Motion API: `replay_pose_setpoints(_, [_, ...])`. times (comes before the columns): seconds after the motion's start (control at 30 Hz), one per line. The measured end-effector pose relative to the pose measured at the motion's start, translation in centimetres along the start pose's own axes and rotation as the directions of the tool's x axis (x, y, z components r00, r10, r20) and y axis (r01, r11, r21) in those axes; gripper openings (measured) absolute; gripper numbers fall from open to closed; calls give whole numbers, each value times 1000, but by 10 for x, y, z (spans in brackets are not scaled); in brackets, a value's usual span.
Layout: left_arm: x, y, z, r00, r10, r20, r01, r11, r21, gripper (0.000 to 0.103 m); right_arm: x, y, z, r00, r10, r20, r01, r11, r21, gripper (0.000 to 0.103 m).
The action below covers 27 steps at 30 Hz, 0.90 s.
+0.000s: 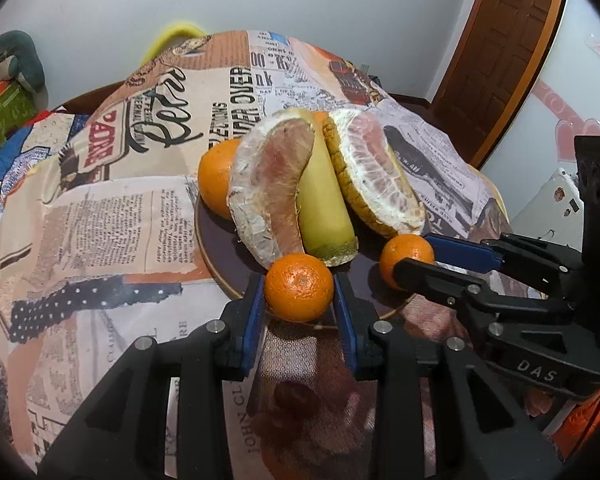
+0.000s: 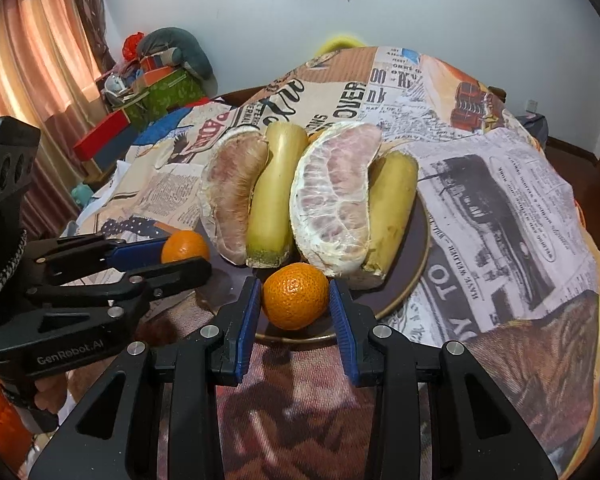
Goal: Organize fruits
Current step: 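Carry both mandarins to the plate rim and release them there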
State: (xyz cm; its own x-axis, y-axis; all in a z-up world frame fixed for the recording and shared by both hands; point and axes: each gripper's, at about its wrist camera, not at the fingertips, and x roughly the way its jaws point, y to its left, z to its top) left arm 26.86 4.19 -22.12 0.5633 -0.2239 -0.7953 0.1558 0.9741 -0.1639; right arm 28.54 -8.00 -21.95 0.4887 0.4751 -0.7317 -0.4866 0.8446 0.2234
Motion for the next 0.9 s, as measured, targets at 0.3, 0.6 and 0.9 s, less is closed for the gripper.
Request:
replay_pose_setpoints(0.3, [14,6,0,1000,-4,-16,4,1000,-6,34,9,-1,0,1000,18,-17,-18,1000,-4,33])
replay_pose_setpoints(0.6, [16,2,0,1000,12,-17,-12,1000,7,34,10,-2,1,1000,21,-22,-21,1000,0,33])
replay_pose_setpoints(0.9, [1,5,-2,999,33,-7,-33,999,-23,41,7,-1,-1,998,2,-56,-2,1000,1,35])
